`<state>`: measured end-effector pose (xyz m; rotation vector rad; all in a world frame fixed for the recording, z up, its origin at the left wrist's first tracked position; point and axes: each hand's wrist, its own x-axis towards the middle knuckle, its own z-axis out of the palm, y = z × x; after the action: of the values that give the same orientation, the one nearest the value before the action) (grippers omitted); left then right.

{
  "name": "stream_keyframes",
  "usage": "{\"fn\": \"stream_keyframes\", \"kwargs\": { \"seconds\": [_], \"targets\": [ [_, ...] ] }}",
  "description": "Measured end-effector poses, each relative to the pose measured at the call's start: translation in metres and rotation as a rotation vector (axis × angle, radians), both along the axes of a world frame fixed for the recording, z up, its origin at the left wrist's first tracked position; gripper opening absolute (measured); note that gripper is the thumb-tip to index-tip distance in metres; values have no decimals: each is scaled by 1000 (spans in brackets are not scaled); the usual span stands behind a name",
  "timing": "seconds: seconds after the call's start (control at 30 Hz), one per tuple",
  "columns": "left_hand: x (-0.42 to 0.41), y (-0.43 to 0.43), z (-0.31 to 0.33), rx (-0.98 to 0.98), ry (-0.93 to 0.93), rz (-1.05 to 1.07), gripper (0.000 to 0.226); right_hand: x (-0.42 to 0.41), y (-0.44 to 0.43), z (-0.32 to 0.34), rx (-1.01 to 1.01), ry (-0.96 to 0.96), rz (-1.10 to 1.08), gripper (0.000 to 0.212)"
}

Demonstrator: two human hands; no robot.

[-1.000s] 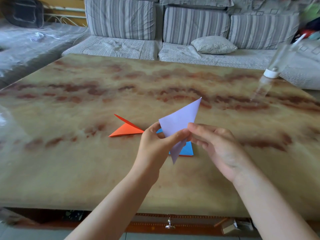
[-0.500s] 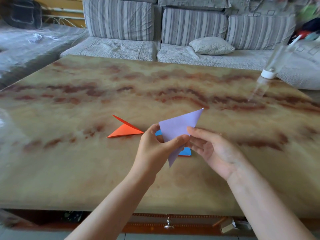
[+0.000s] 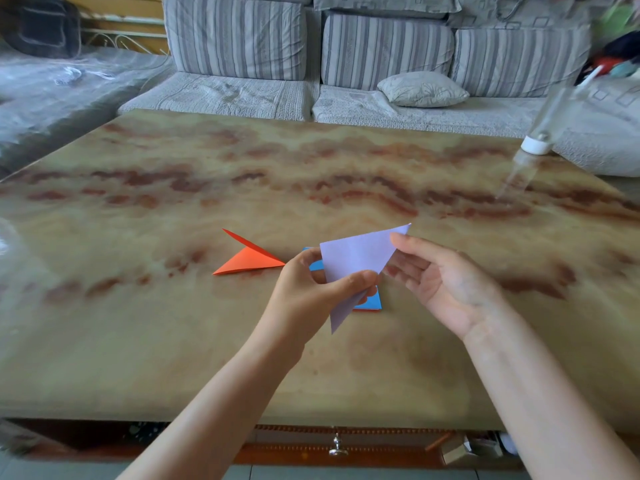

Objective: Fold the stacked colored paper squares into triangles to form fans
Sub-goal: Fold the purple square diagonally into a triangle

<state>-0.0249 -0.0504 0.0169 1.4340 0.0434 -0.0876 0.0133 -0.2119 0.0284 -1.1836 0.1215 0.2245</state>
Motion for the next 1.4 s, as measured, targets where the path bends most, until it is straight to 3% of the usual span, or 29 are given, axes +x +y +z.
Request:
{"fn": "stream_keyframes", "kwargs": {
  "seconds": [0.27,0.37,0.6,0.77,0.83,0.93,1.13,1.23,1.4],
  "targets": [
    [1,1,2,10,22,5,39,2,0,2,-29,17,-35,22],
    [-1,4,0,75,40,8,42,6,-7,6,-33,19,-72,8],
    [-12,12,-3,75,55,49,46,7,-23,7,-13,46,-140,7],
    [-7,8,-3,-3,-4,147,44,-9,-1,5,-152,85,68,46],
    [-7,5,-4,-26,-13,168,44,-16,8,1,-225,40,106,38],
    [-6,1,-8,-7,-16,173,45,-21,18,-5,-311,-19,53,7],
    [-3,3,-6,110,-44,95,33,-22,16,-1,-385,-84,-6,6],
    [3,10,-1,193,-110,202,25,-22,13,3,-466,-139,-10,7],
    [7,15,8,285,-101,69,25,-29,17,8,-542,-184,188,5]
  ]
}}
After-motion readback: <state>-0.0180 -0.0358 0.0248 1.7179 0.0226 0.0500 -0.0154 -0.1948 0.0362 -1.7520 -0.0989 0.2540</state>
